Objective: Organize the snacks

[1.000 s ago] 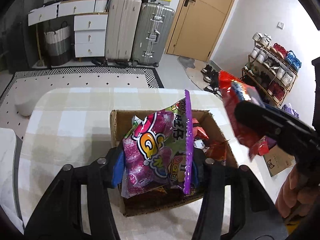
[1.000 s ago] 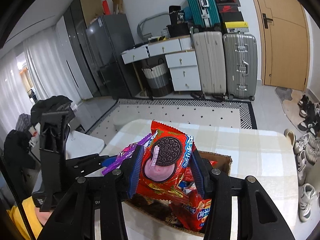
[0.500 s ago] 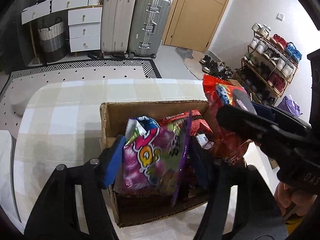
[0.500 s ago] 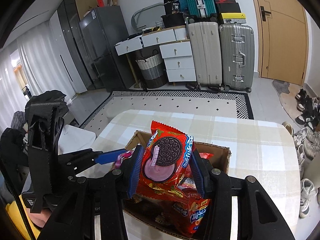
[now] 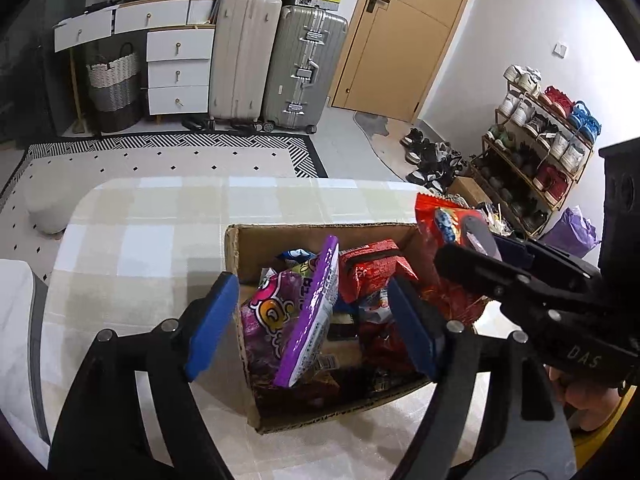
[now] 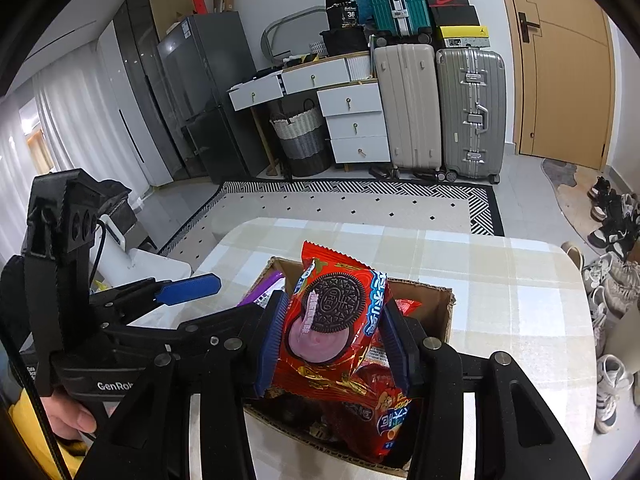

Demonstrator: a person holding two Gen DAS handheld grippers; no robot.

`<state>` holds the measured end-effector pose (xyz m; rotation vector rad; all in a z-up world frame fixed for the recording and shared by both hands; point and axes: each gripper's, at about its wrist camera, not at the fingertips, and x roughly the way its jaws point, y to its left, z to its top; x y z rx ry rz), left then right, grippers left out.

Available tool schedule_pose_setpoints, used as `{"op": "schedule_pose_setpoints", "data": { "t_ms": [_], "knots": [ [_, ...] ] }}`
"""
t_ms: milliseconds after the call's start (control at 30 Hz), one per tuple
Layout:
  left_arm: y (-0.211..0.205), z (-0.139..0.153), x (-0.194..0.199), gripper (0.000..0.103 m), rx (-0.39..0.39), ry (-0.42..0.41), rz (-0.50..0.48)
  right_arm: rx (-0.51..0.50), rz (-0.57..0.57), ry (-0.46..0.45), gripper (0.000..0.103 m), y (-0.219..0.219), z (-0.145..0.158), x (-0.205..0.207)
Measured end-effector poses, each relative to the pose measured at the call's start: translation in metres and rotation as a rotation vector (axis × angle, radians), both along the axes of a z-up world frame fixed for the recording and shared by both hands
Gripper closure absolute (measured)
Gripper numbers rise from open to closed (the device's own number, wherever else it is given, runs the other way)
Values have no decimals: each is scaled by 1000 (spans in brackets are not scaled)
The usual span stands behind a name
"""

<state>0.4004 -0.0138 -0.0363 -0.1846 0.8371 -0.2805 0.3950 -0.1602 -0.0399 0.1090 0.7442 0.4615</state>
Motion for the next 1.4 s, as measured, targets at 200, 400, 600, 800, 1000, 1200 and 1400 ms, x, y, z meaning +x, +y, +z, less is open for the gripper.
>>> {"op": "schedule_pose_setpoints", "data": {
  "t_ms": [200, 400, 600, 800, 1000, 1200, 1400],
  "knots": [
    [13, 15, -20, 28, -21, -42, 34, 1, 10, -17, 57, 0, 5, -5],
    [22, 25, -38, 25, 10, -71, 58, -4, 26, -6, 57, 4, 5, -9],
    [24, 29, -49, 25, 45, -68, 79, -28, 35, 8, 57, 15, -1, -7],
    [25, 27, -58, 24, 80, -54, 89, -58, 20, 24, 52, 24, -10, 0],
    [27, 31, -67, 24, 105, -44, 108, -43, 5, 13, 51, 23, -6, -6],
    [16, 46, -88, 23, 141, -67, 124, -30, -1, -32, 51, 12, 13, -29],
    [0, 68, -121, 23, 170, -95, 126, -29, -12, -93, 51, 2, 38, -64]
  ]
}}
